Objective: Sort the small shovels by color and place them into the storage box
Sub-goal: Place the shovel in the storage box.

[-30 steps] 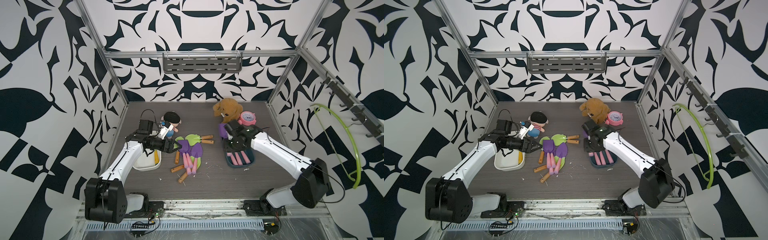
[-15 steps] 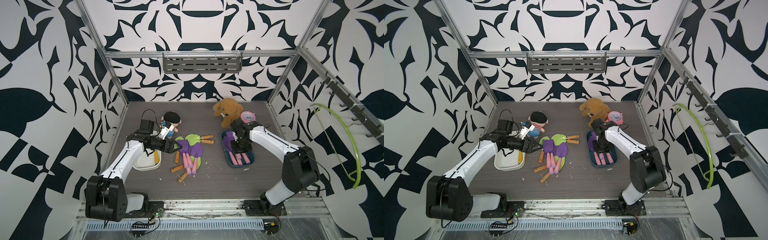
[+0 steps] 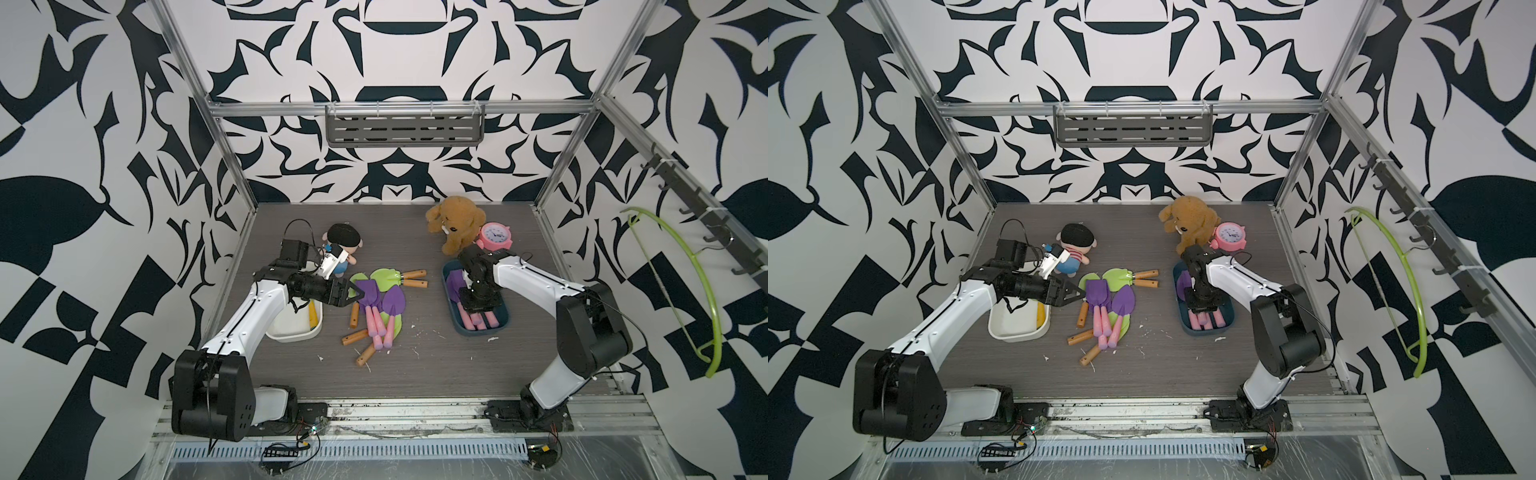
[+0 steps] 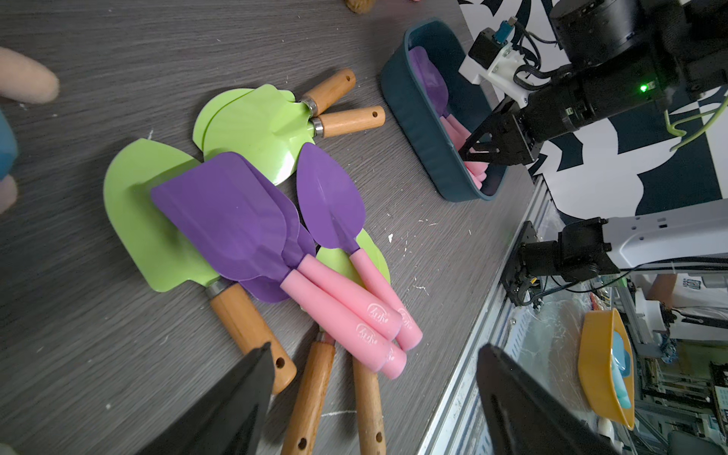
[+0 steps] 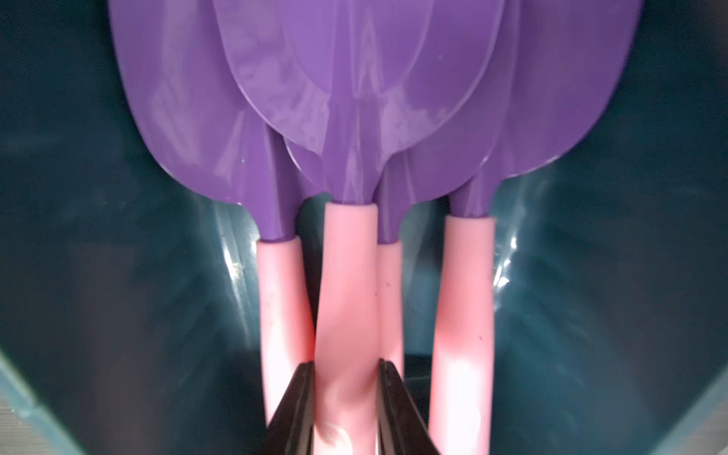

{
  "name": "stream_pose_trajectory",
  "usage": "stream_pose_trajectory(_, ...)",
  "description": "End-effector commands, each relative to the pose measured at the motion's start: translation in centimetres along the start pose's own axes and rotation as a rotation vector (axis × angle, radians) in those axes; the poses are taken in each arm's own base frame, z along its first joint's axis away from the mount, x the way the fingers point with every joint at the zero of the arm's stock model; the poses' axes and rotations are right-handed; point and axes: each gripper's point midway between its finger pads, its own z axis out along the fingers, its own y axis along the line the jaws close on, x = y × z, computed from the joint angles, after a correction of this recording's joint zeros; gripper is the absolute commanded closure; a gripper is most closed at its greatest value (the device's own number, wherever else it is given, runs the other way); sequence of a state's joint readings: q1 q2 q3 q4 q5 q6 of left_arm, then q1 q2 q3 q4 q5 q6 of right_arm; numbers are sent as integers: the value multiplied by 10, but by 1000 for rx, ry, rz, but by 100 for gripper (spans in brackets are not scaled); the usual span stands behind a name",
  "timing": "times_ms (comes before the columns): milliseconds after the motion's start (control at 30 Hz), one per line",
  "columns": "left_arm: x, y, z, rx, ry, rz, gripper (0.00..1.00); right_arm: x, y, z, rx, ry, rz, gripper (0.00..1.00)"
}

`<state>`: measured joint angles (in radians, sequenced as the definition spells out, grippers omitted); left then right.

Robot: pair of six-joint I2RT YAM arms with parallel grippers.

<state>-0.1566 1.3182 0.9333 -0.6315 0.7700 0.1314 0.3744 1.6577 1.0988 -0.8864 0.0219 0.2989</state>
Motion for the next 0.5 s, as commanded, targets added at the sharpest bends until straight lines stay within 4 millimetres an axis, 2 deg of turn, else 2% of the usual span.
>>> stream_pose_trajectory(0, -3, -2, -1, 5, 2, 17, 12, 0, 2, -3, -25, -22, -2, 89)
stream_pose_trajectory(233, -3, -2, -2, 6, 1, 17, 12, 2, 3, -10, -41, -43, 0, 71)
stream_pose_trajectory(467, -3, -3, -2, 8, -1, 20, 12, 2, 2, -29, -53, -82, 4, 66)
